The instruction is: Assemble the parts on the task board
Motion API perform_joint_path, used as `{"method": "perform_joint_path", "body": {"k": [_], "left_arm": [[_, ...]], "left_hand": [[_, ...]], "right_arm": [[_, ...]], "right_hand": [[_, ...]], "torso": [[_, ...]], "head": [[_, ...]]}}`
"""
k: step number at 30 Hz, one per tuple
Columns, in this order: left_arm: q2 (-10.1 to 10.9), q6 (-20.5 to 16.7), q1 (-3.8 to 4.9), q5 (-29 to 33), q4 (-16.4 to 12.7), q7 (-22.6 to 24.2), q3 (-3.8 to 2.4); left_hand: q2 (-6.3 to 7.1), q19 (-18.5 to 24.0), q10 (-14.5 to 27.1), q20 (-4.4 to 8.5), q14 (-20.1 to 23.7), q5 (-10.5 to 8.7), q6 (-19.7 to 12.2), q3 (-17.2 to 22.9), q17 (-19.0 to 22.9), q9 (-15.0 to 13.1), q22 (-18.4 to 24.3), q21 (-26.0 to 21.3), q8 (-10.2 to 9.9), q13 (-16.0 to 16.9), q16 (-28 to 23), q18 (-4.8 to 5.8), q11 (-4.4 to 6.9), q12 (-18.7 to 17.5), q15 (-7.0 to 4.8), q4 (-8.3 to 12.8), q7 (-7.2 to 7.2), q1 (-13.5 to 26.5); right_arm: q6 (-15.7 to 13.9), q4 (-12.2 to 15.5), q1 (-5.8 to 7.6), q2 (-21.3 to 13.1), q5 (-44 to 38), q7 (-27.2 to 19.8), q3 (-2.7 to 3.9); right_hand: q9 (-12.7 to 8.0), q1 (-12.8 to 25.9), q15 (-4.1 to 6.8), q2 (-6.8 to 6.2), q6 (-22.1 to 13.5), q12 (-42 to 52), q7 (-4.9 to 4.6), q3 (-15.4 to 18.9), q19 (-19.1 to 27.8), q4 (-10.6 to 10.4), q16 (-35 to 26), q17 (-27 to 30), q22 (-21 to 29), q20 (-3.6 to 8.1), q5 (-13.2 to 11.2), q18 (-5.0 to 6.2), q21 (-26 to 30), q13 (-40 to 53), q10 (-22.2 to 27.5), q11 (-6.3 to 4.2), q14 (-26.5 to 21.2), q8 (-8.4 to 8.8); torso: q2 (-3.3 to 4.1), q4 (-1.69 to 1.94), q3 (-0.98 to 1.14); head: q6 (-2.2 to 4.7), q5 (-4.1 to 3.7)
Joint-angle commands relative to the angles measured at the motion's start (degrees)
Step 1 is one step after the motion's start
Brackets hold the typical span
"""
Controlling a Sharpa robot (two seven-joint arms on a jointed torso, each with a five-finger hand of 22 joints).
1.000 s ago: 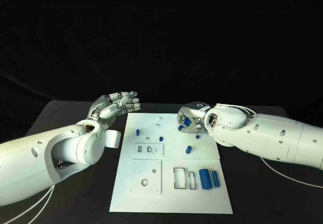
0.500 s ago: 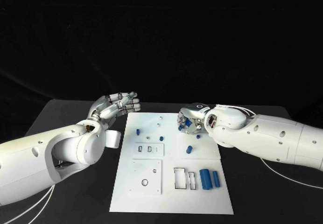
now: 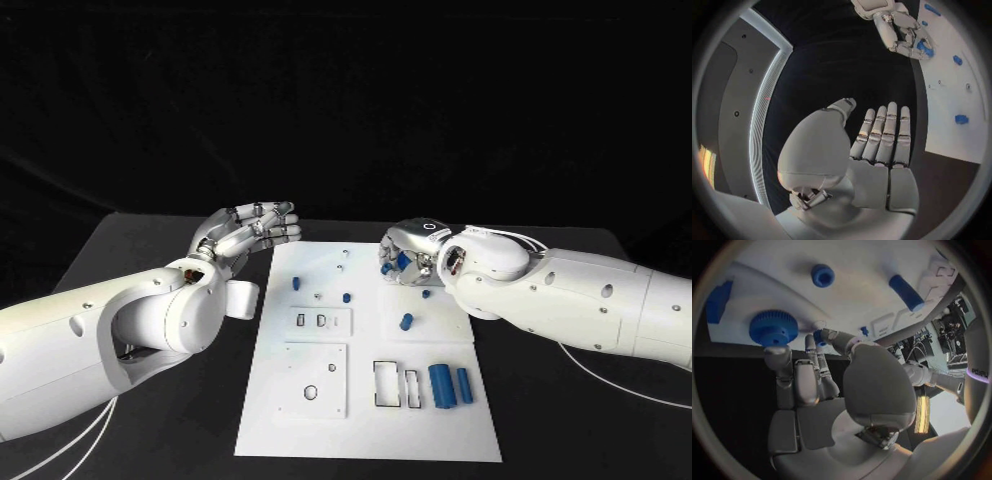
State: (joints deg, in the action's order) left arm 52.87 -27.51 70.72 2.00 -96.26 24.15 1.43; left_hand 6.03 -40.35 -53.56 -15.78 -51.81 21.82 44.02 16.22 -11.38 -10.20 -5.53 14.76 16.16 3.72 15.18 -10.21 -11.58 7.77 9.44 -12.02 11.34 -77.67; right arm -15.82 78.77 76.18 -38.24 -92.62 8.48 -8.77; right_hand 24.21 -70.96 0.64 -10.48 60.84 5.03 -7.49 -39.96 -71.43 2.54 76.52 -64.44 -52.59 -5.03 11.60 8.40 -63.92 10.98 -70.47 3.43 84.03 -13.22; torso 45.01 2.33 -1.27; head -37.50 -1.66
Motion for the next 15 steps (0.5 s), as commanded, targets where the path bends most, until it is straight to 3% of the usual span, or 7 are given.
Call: {"method": "perform_joint_path", "body": {"k": [1, 6, 15], "left_arm": [[-0.06, 0.83, 0.09, 0.14, 0.03, -0.53, -0.04], [-0.09, 0.87, 0.09, 0.13, 0.07, -0.59, -0.04], [-0.31, 1.07, 0.09, 0.12, -0.16, -0.55, -0.05]], "left_hand": [[0.06, -0.32, 0.29, -0.06, 0.54, 0.2, -0.56, 0.47, -0.1, 0.06, 0.1, -0.04, -0.31, 0.01, -0.42, -0.21, 0.0, -0.32, 0.03, 0.22, 2.11, -0.57], [0.1, -0.32, 0.29, -0.06, 0.55, 0.22, -0.59, 0.63, -0.13, 0.06, 0.13, -0.06, -0.33, 0.01, -0.45, -0.21, -0.01, -0.38, 0.04, 0.36, 2.11, -0.67], [0.23, -0.15, 0.34, -0.1, 0.79, 0.25, -0.68, 1.01, -0.17, 0.07, 0.26, -0.19, -0.4, 0.01, -0.64, -0.15, -0.08, -0.6, 0.13, 0.66, 2.18, -0.77]], "right_arm": [[-5.2, 0.46, 0.07, 0.22, -0.15, 1.95, 0.07], [-7.58, -0.36, 0.23, 1.43, -0.15, 2.78, 0.17], [-10.21, -5.05, 0.57, 5.96, -0.33, 3.55, 0.31]], "right_hand": [[3.45, -0.11, 0.26, 0.61, 0.46, -0.19, 0.49, -0.63, -0.7, 0.01, 0.78, -0.83, -0.85, 0.0, 0.33, -0.95, -0.83, 0.06, -0.42, 0.14, 1.56, -1.36], [3.76, -0.02, 0.23, 0.41, 0.3, -0.36, 0.45, -0.91, -0.95, 0.05, 1.17, -1.33, -1.57, 0.0, 0.28, -1.07, -1.37, 0.04, -0.39, 0.19, 1.7, -1.47], [4.32, 0.06, 0.15, 0.05, 0.07, -0.77, 0.4, -1.36, -0.73, 0.17, 1.31, -1.29, -1.76, -0.07, 0.0, -1.05, -1.52, -0.04, -0.04, 0.3, 1.67, -1.68]], "torso": [[0.09, -0.02, 0.01], [0.23, 0.04, -0.03], [0.45, 0.22, -0.09]], "head": [[0.38, -0.03], [0.63, -0.08], [0.8, -0.2]]}}
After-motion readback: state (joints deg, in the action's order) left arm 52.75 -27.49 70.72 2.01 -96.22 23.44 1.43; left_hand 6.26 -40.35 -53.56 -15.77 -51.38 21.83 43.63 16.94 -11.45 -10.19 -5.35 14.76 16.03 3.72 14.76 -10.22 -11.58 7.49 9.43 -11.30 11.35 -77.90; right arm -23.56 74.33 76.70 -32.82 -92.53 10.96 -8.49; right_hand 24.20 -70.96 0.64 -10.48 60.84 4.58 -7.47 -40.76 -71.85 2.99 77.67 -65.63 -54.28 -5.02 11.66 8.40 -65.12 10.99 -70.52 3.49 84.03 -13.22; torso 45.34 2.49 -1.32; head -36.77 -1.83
